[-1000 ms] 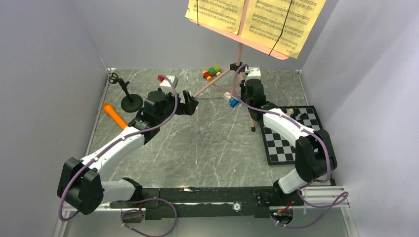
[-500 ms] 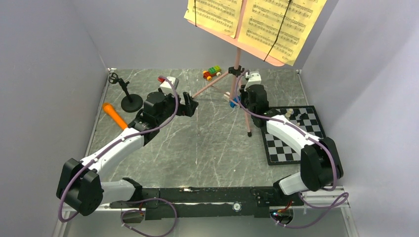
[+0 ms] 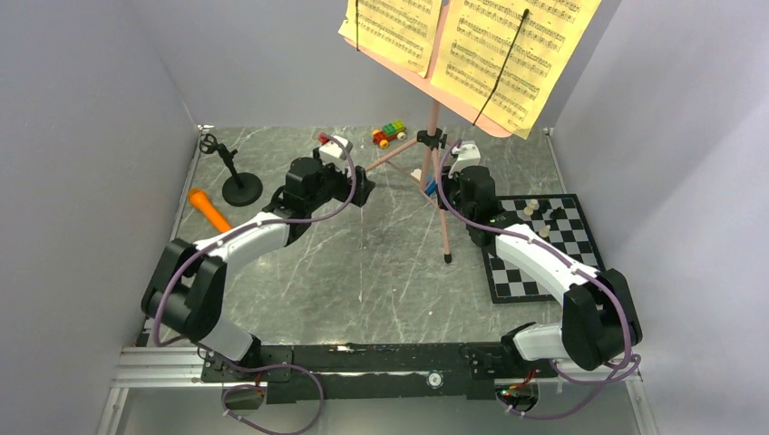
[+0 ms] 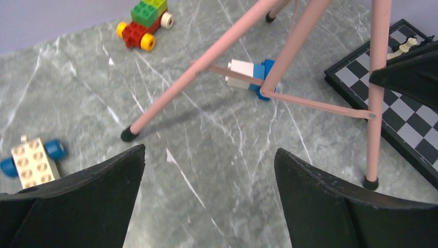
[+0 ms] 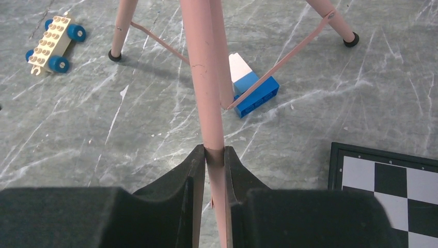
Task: Pack up the instrument practice props
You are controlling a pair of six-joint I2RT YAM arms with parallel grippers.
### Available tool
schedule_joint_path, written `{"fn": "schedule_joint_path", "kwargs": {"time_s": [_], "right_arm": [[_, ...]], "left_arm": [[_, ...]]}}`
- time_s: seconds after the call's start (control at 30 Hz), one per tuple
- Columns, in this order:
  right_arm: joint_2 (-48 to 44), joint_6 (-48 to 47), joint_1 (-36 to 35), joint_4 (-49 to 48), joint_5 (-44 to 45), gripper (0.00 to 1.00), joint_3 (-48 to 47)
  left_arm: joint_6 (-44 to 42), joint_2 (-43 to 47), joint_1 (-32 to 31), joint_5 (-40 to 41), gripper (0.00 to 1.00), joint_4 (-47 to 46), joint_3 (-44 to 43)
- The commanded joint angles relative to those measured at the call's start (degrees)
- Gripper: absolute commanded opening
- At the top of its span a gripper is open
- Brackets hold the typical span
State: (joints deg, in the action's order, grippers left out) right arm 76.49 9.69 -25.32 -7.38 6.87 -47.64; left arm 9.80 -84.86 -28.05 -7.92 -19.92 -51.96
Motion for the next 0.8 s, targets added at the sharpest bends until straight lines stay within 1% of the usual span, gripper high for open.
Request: {"fn": "schedule_joint_path", "kwargs": {"time_s": [0.0,0.1,0.27,0.4,0.5,0.53,0.63,0.77], "right_arm": [[-1.21,2.98,-1.22,0.89,-5.17,0.00,1.03],[-1.18,3.49,-1.31,0.55,-5.42,0.00,1.38],[-1.29,4.92,-1.31,0.34,-6.44,0.00,1.75],[-1.70,5.60,-1.35,0.99,-6.61,0.00,1.29],[-2.23,5.60,-1.48,1.36,-6.61,0.00,0.77],[-2.30,5.67,-1.49,1.40,-6.58,0.00,0.65],[-2.03,5.94,-1.51,1.40,-6.58,0.00,0.25],[-1.62,6.04,-1.57,1.30,-7.84,0.00,0.09]], "left_arm": [[-7.26,-5.18,1.90,-7.87,0.96,-13.91,-4.76],[-8.90,-9.82,2.96,-10.35,0.94,-15.94,-8.39],[-9.01,-17.08,3.53,-15.36,0.87,-19.22,-14.89],[-9.05,-22.32,3.17,-18.39,0.83,-19.42,-19.30],[-9.10,-25.25,2.45,-19.77,0.83,-19.15,-21.39],[-9.10,-26.09,2.10,-20.16,0.83,-19.12,-21.95],[-12.57,-28.27,0.63,-19.99,0.83,-18.21,-23.63],[-16.11,-30.69,-1.50,-17.33,0.81,-14.60,-26.83]]}}
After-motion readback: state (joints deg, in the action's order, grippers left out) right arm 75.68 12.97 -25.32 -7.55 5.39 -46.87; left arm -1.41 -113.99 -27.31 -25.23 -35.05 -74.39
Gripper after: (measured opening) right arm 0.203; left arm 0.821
